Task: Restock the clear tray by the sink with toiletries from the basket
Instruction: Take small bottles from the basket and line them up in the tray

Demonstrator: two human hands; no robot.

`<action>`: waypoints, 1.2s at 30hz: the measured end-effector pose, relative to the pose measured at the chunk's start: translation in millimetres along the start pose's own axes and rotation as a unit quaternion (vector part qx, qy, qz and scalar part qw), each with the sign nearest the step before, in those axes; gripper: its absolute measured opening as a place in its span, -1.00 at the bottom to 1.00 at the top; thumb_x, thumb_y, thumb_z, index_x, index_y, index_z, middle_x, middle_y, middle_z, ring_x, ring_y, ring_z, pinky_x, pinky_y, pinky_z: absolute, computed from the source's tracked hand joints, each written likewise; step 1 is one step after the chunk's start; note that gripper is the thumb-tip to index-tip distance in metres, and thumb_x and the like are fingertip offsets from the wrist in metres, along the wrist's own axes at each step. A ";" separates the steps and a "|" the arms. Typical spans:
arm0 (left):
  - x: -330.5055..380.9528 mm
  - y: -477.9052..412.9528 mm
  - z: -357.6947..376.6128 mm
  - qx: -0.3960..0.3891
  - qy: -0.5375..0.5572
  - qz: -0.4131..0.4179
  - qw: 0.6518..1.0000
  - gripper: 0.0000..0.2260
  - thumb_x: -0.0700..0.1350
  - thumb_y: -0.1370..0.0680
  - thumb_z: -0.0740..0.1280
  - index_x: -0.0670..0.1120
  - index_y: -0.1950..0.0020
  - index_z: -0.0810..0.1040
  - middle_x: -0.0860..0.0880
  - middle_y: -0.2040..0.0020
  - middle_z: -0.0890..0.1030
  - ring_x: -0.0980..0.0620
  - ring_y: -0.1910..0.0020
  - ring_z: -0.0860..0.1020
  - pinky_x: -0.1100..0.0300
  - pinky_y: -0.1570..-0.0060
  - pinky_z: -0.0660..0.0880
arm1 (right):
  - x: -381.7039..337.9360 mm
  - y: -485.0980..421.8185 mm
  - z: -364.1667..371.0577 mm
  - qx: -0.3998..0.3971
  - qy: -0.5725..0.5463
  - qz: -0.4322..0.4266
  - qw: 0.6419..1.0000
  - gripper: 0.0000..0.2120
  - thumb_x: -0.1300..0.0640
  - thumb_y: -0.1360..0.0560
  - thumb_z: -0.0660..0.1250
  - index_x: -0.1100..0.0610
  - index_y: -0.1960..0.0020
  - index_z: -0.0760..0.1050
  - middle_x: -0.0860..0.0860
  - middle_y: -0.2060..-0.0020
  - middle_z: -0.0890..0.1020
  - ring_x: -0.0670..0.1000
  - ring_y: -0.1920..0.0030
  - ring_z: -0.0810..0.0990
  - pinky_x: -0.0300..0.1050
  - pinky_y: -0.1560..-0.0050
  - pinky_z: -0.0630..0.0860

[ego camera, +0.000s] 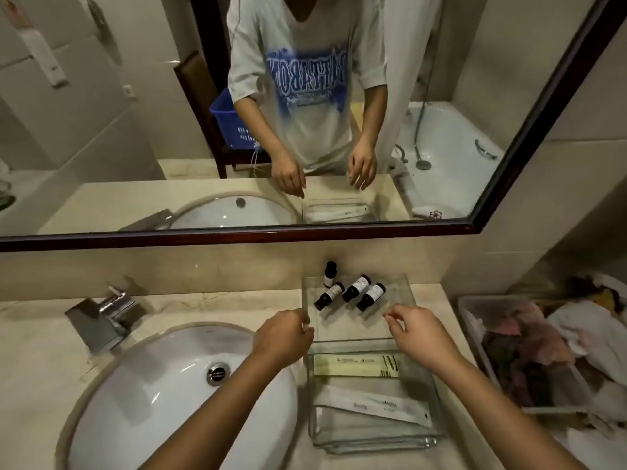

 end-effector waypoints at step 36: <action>20.6 -97.4 68.9 0.156 -0.034 -0.006 0.987 -0.76 0.02 -0.54 0.28 -0.13 -0.04 0.54 -0.09 0.04 0.57 -0.11 0.06 0.55 0.15 0.36 0.36 | 9.9 -148.8 89.4 -0.031 0.103 -0.087 0.990 -0.62 0.16 -0.53 0.19 0.12 -0.34 0.39 0.06 -0.23 0.51 0.11 -0.26 0.35 -0.10 -0.29 0.21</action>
Point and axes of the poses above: each hand's wrist, its own y-axis away from the middle knuckle, its own z-axis out of the palm, x = y × z, the point moved 3 cm from there along -y, towards the middle knuckle
